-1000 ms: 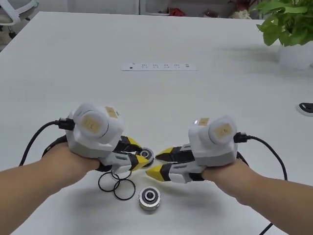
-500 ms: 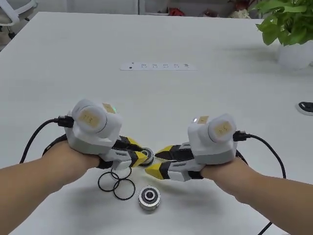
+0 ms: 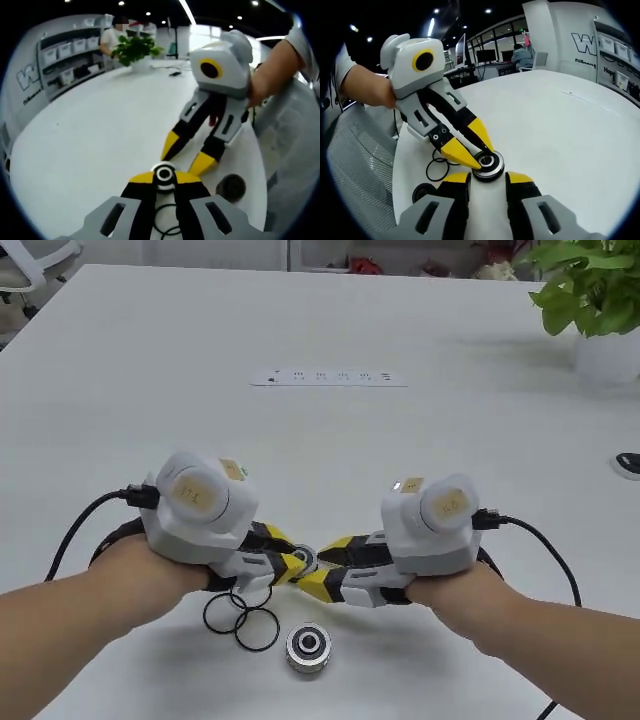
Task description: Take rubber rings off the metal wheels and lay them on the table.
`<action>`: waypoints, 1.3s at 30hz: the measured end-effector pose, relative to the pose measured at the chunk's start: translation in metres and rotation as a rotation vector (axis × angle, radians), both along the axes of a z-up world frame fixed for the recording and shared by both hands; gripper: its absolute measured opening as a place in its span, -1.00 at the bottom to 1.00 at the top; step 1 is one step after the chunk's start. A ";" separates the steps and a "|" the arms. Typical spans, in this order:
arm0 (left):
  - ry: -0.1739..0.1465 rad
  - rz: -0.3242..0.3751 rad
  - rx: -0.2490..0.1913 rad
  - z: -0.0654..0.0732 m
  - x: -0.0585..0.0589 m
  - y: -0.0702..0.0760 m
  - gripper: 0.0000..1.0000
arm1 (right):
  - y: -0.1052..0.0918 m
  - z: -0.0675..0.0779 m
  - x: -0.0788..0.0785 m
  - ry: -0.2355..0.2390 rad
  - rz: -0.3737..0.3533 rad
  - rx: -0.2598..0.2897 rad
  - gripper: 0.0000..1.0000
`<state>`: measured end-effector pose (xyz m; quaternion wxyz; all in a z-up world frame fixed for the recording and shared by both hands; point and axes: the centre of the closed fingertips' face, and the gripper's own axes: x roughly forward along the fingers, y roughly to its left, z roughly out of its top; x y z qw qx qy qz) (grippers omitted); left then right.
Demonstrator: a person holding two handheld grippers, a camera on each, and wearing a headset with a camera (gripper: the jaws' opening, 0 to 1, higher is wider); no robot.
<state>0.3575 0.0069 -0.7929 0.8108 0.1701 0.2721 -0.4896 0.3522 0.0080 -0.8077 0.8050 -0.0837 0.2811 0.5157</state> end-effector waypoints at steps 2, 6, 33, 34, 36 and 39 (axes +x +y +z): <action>-0.001 0.003 -0.004 0.000 0.001 0.000 -0.72 | 0.000 0.000 0.000 -0.002 -0.001 0.002 -0.53; -0.006 0.007 -0.008 0.000 0.001 -0.001 -0.72 | 0.000 -0.001 -0.001 -0.005 0.002 -0.003 -0.57; -0.017 -0.011 0.000 -0.002 0.000 -0.001 -0.74 | -0.011 -0.003 -0.001 0.032 -0.017 0.005 -1.00; -0.019 -0.011 0.000 -0.002 0.000 -0.002 -0.74 | -0.012 -0.003 0.000 0.036 -0.026 0.011 -1.00; -0.020 -0.008 -0.001 -0.001 0.000 -0.002 -0.74 | -0.012 -0.003 0.000 0.043 -0.035 0.018 -1.00; -0.025 -0.010 0.001 -0.001 0.001 -0.002 -0.74 | -0.013 -0.003 0.001 0.078 -0.068 0.046 -1.00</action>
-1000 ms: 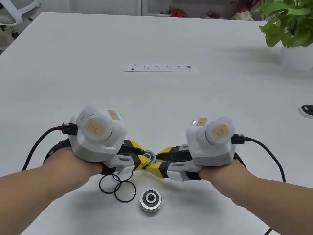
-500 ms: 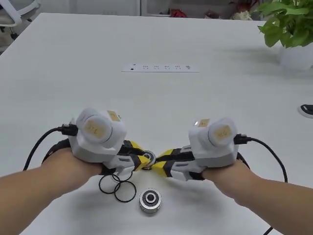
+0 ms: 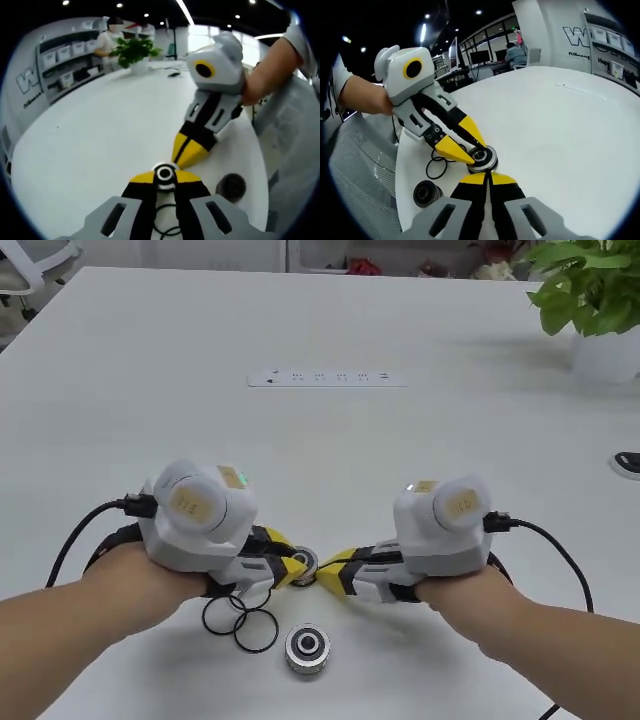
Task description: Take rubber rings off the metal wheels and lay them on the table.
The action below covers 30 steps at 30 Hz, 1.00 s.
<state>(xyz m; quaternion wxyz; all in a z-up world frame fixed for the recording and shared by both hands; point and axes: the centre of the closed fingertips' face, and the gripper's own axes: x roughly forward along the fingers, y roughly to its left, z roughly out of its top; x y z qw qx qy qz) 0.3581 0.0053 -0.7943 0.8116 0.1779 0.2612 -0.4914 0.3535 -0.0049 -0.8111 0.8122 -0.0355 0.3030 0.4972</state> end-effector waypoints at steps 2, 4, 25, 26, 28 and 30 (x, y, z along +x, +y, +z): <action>-0.002 -0.004 0.000 0.000 0.000 0.000 -0.74 | -0.001 0.000 0.001 0.020 -0.021 0.017 -1.00; -0.004 -0.006 0.000 0.000 -0.001 0.000 -0.74 | -0.002 0.000 0.002 0.031 -0.036 0.024 -1.00; -0.008 -0.001 0.026 0.000 -0.003 0.000 -0.75 | -0.001 0.016 0.010 0.101 -0.144 0.154 -1.00; -0.008 -0.001 0.028 0.000 -0.003 0.000 -0.75 | -0.001 0.015 0.011 0.101 -0.143 0.153 -1.00; -0.007 0.000 0.033 0.000 -0.003 0.000 -0.75 | -0.001 0.016 0.010 0.106 -0.146 0.154 -1.00; -0.007 0.001 0.038 0.000 -0.003 0.000 -0.75 | -0.001 0.016 0.010 0.104 -0.144 0.150 -1.00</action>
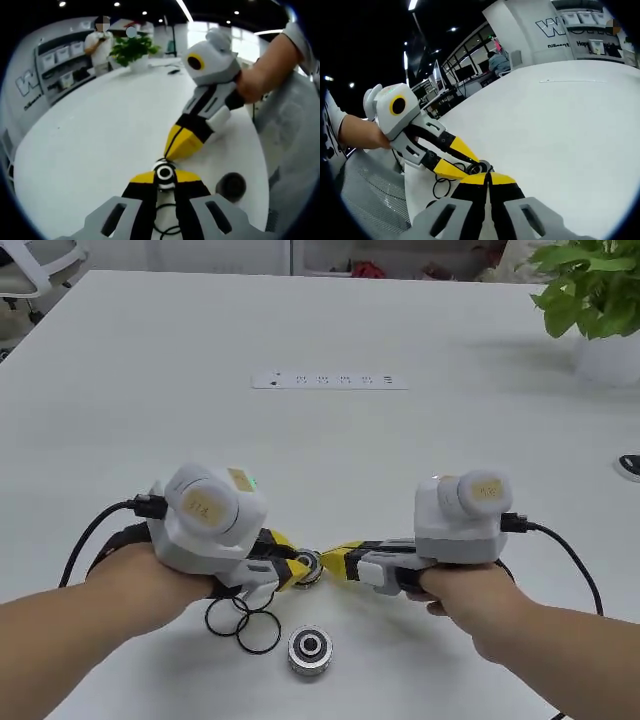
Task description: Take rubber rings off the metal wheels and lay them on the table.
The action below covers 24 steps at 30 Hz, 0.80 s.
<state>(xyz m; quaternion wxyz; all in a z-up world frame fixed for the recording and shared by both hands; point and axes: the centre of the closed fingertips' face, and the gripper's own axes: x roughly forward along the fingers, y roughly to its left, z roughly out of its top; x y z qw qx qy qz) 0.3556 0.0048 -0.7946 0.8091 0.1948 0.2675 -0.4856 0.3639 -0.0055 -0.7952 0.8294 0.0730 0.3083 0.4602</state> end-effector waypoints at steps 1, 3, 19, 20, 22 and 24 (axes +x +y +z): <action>0.000 0.000 0.002 0.000 0.000 0.000 -0.75 | 0.000 0.000 0.000 0.000 0.001 -0.002 -1.00; -0.001 0.000 0.005 0.000 0.000 0.000 -0.75 | 0.001 0.001 0.000 -0.003 0.006 -0.008 -1.00; 0.001 0.007 0.014 -0.001 0.001 -0.001 -0.75 | 0.016 0.009 -0.009 -0.004 0.052 0.036 -1.00; 0.001 0.008 0.013 -0.001 0.001 -0.001 -0.75 | 0.016 0.009 -0.009 -0.012 0.055 0.032 -1.00; 0.001 0.008 0.012 -0.001 0.001 -0.001 -0.75 | 0.015 0.008 -0.008 -0.006 0.051 0.033 -1.00; 0.000 0.008 0.011 -0.001 0.001 -0.001 -0.75 | 0.013 0.006 -0.008 -0.005 0.050 0.026 -1.00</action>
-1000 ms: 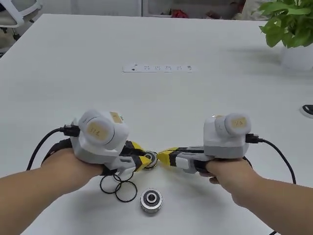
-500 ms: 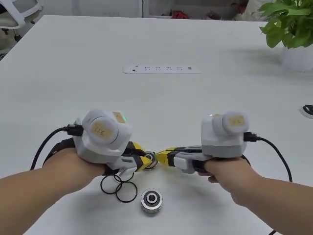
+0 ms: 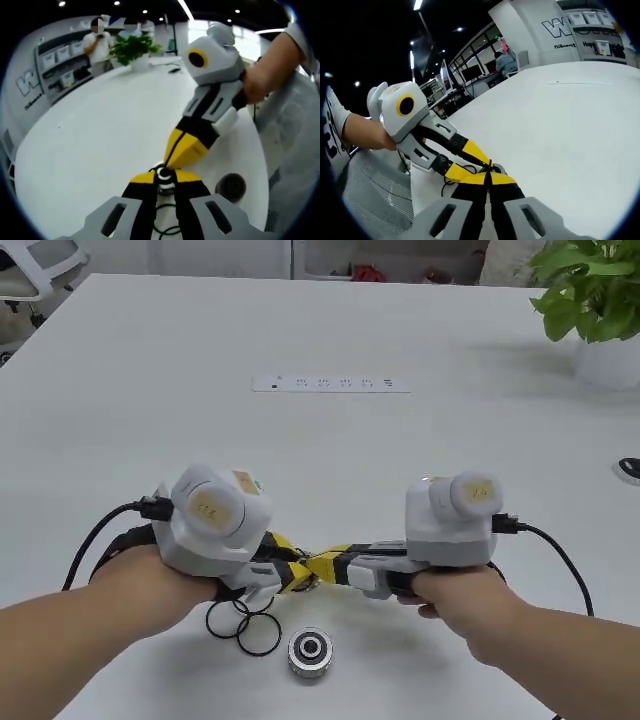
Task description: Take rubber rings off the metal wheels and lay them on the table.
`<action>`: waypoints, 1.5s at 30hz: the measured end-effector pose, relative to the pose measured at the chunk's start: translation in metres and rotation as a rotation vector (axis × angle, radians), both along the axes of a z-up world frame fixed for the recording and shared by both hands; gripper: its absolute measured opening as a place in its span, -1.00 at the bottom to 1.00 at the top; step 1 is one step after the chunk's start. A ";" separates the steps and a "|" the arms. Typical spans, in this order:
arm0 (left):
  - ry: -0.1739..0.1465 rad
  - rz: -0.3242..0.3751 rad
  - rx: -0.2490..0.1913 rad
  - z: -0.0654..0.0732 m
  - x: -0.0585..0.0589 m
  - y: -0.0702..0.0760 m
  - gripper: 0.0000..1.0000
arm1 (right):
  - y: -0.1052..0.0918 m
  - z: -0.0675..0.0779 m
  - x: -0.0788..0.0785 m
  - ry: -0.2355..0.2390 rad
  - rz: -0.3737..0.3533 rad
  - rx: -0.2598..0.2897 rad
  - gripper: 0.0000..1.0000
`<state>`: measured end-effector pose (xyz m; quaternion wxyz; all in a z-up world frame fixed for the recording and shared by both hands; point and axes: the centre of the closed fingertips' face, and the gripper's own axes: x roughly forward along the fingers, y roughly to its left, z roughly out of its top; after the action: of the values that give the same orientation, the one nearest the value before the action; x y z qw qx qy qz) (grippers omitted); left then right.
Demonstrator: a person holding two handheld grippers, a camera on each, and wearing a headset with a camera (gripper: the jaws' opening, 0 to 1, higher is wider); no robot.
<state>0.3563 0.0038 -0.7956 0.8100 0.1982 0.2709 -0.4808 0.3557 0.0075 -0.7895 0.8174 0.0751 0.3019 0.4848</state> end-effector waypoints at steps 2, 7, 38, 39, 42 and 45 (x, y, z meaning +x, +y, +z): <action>0.001 -0.002 -0.004 0.000 0.000 0.000 -0.74 | -0.001 -0.001 0.000 0.002 -0.001 -0.003 -1.00; 0.019 0.012 -0.029 0.000 0.000 0.000 -0.73 | -0.002 -0.002 -0.001 0.000 -0.002 -0.006 -1.00; 0.005 0.005 -0.124 0.032 -0.013 0.012 -0.47 | 0.002 0.014 -0.003 0.003 0.008 0.035 -1.00; 0.002 0.003 -0.127 0.033 -0.013 0.013 -0.45 | 0.002 0.014 -0.003 0.003 0.009 0.037 -1.00; -0.009 -0.003 -0.136 0.039 -0.015 0.016 -0.43 | 0.002 0.017 -0.004 0.002 0.012 0.042 -1.00; -0.006 0.008 -0.156 0.044 -0.017 0.017 -0.39 | 0.003 0.019 -0.005 -0.001 0.016 0.045 -1.00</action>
<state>0.3396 0.0212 -0.7515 0.8258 0.1347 0.2309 -0.4966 0.3510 0.0105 -0.7703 0.8117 0.0910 0.2911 0.4980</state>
